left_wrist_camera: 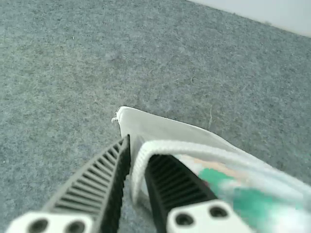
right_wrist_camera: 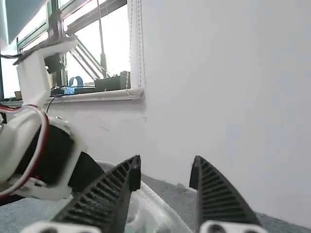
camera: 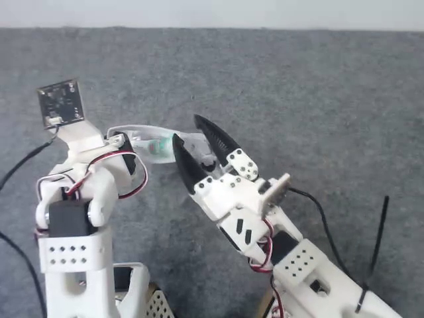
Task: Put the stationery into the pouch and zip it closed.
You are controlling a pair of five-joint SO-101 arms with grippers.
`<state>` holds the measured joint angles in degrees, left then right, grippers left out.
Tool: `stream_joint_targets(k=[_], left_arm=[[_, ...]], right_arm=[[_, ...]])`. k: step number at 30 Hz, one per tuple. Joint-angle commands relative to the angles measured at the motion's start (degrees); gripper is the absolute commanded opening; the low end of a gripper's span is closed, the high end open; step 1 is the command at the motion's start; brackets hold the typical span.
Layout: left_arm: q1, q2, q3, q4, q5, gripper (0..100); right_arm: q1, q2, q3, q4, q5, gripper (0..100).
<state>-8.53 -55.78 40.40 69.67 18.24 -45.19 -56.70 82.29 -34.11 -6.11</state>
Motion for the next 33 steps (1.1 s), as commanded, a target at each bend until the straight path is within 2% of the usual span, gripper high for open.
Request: stream_joint_targets(k=[1,7,11,17,22,27,33], left_arm=[[-0.09,-1.76,-0.31,-1.58,-0.62,1],[-2.20,-1.76,-0.31,-1.76,-0.62,1],[-5.63,-1.76,-0.57,-1.85,-0.44,1],[-6.24,-1.76,-0.57,-1.85,-0.35,1],[-8.79,-1.49,-0.22,-3.08,-0.18,1],[-9.67,-1.49,-0.22,-3.08,-0.09,1],[-9.67,-1.49,-0.22,-3.08,-0.09,1]], right_arm=[[-0.13,-4.09,0.18,-0.57,0.79,14.4],[0.13,-8.31,0.53,2.42,0.79,14.4],[-0.22,-13.05,-1.58,14.55,0.79,14.4],[-2.07,-21.76,-7.21,38.02,0.44,14.4],[-4.35,-28.09,-7.38,48.92,0.70,14.5],[-5.05,-28.09,-7.30,51.30,0.70,14.5],[-5.05,-22.02,-7.30,48.66,0.70,14.7]])
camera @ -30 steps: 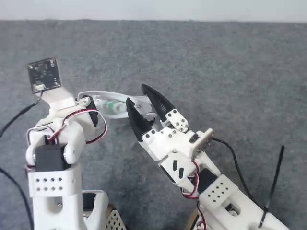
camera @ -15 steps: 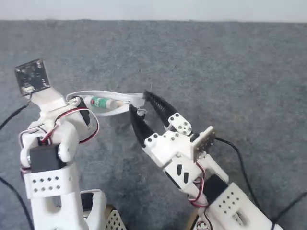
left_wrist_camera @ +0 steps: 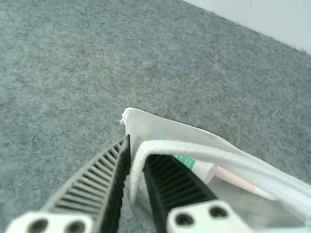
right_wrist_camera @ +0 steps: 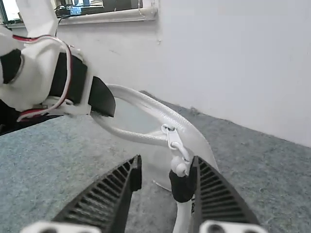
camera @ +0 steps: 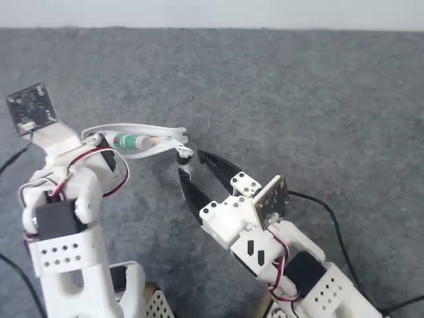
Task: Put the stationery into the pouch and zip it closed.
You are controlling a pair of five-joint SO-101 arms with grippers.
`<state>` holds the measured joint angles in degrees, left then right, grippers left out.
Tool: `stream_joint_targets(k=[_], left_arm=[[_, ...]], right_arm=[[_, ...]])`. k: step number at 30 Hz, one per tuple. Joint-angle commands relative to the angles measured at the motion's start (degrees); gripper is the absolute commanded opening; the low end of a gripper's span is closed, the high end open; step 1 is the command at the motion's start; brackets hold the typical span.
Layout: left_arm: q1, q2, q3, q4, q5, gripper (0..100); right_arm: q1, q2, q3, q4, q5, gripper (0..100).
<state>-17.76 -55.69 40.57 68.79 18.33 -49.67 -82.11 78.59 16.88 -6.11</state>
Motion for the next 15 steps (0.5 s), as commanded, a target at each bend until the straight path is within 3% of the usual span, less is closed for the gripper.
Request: stream_joint_targets(k=[1,15], left_arm=[[-0.44,-1.58,-0.40,-2.20,-0.18,1],[-0.44,-1.58,-0.40,-2.20,-0.18,1]], right_arm=[[-0.40,4.79,-3.60,-3.74,0.62,14.8],[-0.22,21.41,-3.60,-17.36,0.70,14.6]])
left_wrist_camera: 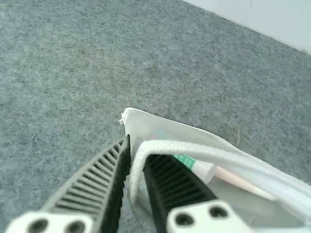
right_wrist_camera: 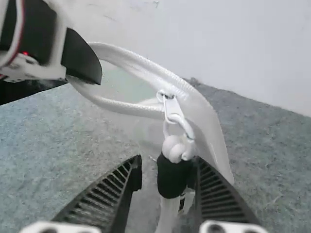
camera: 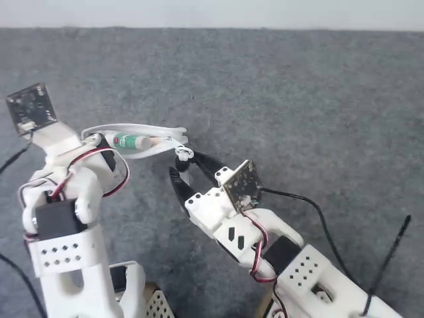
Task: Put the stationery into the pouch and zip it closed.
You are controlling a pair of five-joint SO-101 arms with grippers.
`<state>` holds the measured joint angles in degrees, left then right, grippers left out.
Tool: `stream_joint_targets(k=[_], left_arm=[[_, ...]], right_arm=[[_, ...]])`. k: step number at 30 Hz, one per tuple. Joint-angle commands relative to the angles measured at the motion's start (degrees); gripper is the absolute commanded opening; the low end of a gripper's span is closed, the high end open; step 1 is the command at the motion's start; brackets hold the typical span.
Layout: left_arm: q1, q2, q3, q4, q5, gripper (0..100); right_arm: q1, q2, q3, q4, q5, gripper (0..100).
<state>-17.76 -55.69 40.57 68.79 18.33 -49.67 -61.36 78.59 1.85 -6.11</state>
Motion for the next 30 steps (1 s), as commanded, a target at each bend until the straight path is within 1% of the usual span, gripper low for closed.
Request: stream_joint_targets(k=[1,9,14,21,25,30], left_arm=[[-0.44,-1.58,-0.40,-2.20,-0.18,1],[-0.44,-1.49,-0.40,-2.11,-0.26,1],[-0.44,-1.49,-0.40,-2.11,-0.26,1],[-0.35,-1.49,-0.40,-2.11,-0.35,1],[-0.26,-1.49,-0.40,-2.11,-0.35,1],[-0.26,-1.49,-0.40,-2.11,-0.35,1]], right_arm=[[-0.22,0.57,-3.60,-2.24,0.70,14.5],[-0.13,0.57,-3.60,-2.24,0.70,14.5],[1.54,0.57,-3.87,-2.24,0.70,14.5],[1.36,1.10,-3.96,-2.33,0.70,14.4],[1.54,1.10,-3.60,-5.32,0.70,14.4],[1.54,1.19,-3.60,-5.93,0.70,14.4]])
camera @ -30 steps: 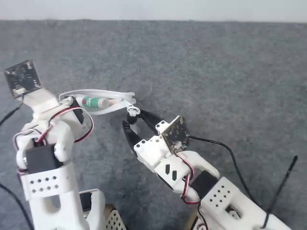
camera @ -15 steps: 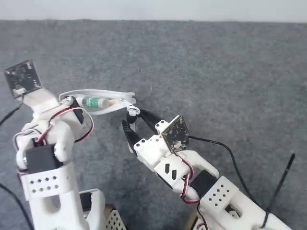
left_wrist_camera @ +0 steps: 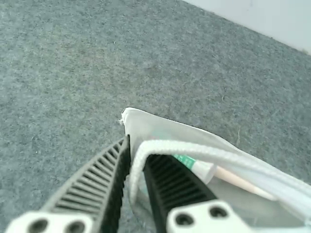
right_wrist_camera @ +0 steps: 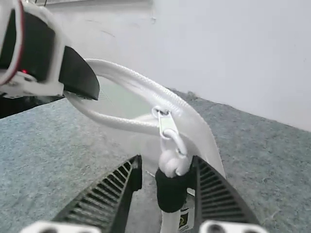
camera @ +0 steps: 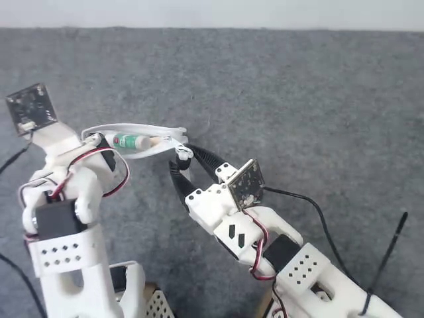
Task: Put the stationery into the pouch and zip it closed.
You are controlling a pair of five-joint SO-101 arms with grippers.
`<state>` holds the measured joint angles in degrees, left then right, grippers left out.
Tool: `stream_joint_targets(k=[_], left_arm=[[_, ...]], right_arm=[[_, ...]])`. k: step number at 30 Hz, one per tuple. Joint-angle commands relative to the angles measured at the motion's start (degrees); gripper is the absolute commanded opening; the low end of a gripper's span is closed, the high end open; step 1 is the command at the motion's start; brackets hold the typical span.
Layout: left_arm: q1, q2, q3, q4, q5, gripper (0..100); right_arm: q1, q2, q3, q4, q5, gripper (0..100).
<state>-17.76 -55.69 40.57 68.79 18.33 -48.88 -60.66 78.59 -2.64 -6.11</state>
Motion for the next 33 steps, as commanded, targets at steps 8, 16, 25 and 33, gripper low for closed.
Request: stream_joint_targets(k=[8,16,25,33], left_arm=[[-0.26,-1.49,-0.40,-2.11,-0.44,1],[-0.35,-1.49,-0.40,-2.11,-0.44,1],[-0.18,-1.76,-0.40,-2.02,-0.62,2],[-0.09,-1.67,-0.31,-0.88,-0.70,22]], right_arm=[[0.75,0.48,-3.60,-1.54,0.70,0.8],[0.75,-0.22,-3.96,1.89,0.79,0.6],[-0.57,-0.22,-3.52,5.14,8.53,0.6],[-6.20,-11.12,-3.87,22.73,15.65,0.6]])
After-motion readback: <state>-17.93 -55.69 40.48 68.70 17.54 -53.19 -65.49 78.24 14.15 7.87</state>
